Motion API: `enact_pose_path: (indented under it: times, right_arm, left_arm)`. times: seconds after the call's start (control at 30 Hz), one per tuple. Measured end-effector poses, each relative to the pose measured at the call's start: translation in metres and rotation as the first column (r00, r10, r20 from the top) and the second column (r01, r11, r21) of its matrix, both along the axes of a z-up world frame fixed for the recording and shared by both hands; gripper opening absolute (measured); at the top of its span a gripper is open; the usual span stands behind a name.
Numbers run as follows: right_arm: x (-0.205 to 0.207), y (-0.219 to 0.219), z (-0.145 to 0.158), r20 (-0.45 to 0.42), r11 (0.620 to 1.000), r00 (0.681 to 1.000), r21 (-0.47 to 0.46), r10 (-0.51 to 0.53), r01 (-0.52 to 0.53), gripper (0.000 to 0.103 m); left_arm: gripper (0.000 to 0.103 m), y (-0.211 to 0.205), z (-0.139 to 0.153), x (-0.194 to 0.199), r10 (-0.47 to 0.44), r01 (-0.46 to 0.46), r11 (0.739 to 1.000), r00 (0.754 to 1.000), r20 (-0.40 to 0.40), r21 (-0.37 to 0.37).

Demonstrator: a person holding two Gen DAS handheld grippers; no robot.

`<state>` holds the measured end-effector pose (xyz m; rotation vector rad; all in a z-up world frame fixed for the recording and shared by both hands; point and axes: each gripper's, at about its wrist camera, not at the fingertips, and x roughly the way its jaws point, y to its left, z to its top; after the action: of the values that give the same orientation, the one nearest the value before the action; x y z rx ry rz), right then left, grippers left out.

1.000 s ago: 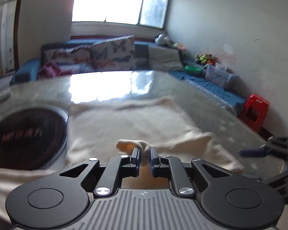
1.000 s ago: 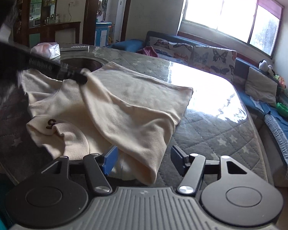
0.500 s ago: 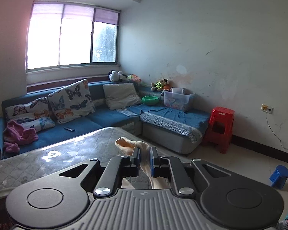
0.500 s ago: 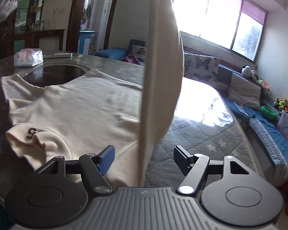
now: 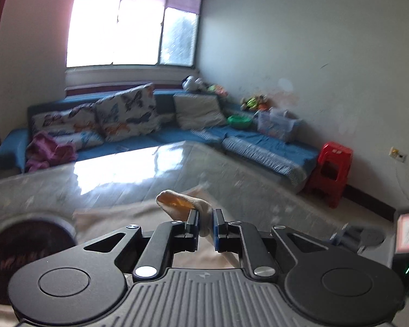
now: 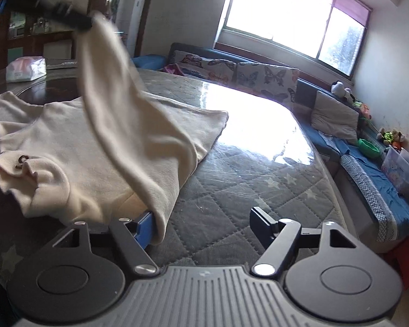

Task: Fold clothes
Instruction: 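Lay the sleeve across the sweatshirt body with the left gripper and release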

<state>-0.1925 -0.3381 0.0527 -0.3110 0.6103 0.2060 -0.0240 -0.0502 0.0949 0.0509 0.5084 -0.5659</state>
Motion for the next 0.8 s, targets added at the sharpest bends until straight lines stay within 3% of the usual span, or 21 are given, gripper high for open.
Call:
enact_pose_path:
  times: [0.17,0.3,0.47,0.6,0.73,0.8]
  right_arm:
    - [-0.003,-0.005,0.004,-0.039,0.998,0.997,-0.014,0.059,-0.060,0.075]
    - [-0.006,-0.014,0.012,-0.101,0.995,0.990,-0.005,0.099,-0.100,0.074]
    - [-0.004,-0.023,0.030,-0.131,0.989,0.981,0.053,0.141,-0.135,0.062]
    - [0.008,-0.020,0.043,-0.082,0.982,0.985,0.127,0.149,-0.138,0.042]
    - [0.036,-0.001,0.039,-0.080,0.965,0.978,0.193,0.194,-0.176,0.026]
    - [0.048,0.009,0.033,-0.081,0.961,0.973,0.195,0.215,-0.196,0.024]
  left_arm:
    - [0.012,0.025,-0.052,-0.002,0.083,-0.076,0.995,0.988,-0.129,0.057]
    - [0.014,0.038,-0.068,-0.007,0.117,-0.108,0.992,0.976,-0.182,0.062]
    - [0.018,0.043,-0.063,-0.016,0.126,-0.118,0.991,0.979,-0.161,0.063]
    - [0.018,0.036,-0.059,-0.014,0.101,-0.096,0.995,0.984,-0.149,0.037]
    - [0.018,0.028,-0.055,-0.013,0.075,-0.074,0.997,0.988,-0.136,0.012]
    - [0.018,0.024,-0.055,-0.011,0.066,-0.066,0.998,0.989,-0.136,0.004]
